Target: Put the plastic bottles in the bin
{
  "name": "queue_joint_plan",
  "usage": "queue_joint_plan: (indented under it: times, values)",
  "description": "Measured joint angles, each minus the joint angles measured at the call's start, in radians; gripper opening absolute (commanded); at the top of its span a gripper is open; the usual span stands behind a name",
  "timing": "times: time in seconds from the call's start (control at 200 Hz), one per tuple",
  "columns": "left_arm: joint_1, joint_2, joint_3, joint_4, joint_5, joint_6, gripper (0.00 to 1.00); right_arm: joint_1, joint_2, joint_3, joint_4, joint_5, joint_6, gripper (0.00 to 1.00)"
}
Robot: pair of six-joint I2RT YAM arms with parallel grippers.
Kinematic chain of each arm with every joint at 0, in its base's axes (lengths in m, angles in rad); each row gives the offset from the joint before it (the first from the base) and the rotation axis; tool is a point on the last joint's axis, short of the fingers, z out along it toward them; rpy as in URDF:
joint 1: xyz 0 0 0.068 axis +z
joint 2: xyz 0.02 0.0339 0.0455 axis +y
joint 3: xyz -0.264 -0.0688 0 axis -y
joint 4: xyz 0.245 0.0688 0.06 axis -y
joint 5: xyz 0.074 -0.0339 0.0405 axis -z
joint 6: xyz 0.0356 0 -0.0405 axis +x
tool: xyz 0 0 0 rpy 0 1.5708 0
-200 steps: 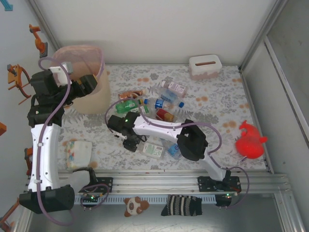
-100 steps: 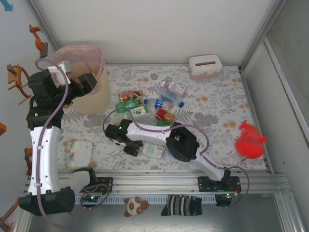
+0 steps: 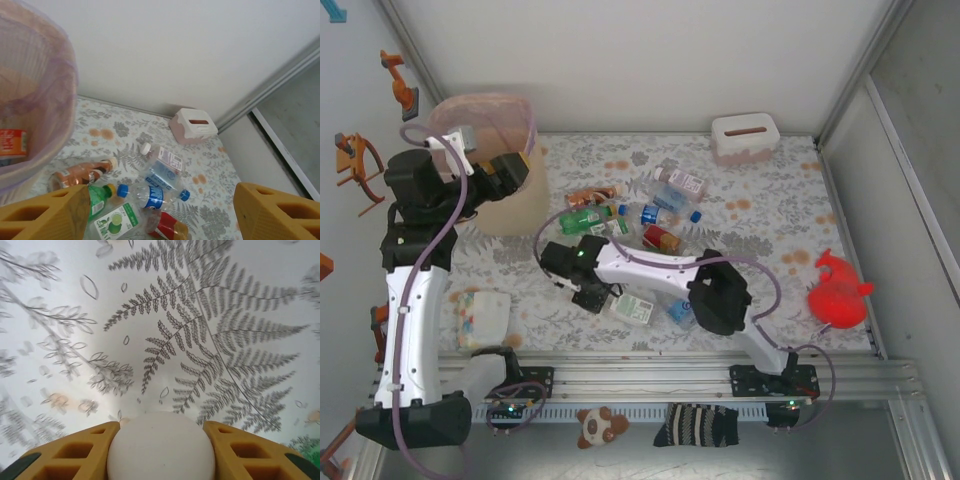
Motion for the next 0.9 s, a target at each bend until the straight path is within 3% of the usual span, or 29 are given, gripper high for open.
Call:
queue_joint_plan:
  times: [0.185,0.501,0.896]
  values:
    - [-0.078,0.006,-0.002,0.062,0.042,0.026,0.76,-0.085,-0.216,-0.090,0.109,-0.095,0.060,0.38]
    - [-0.177,0.021,-0.059,0.245,0.169,0.074,0.77,-0.327,-0.544,-0.367,0.331,-0.235,0.161,0.38]
    - [-0.389,0.058,-0.124,0.442,0.337,0.231,0.89,-0.441,-0.863,-0.445,0.510,-0.369,0.172,0.37]
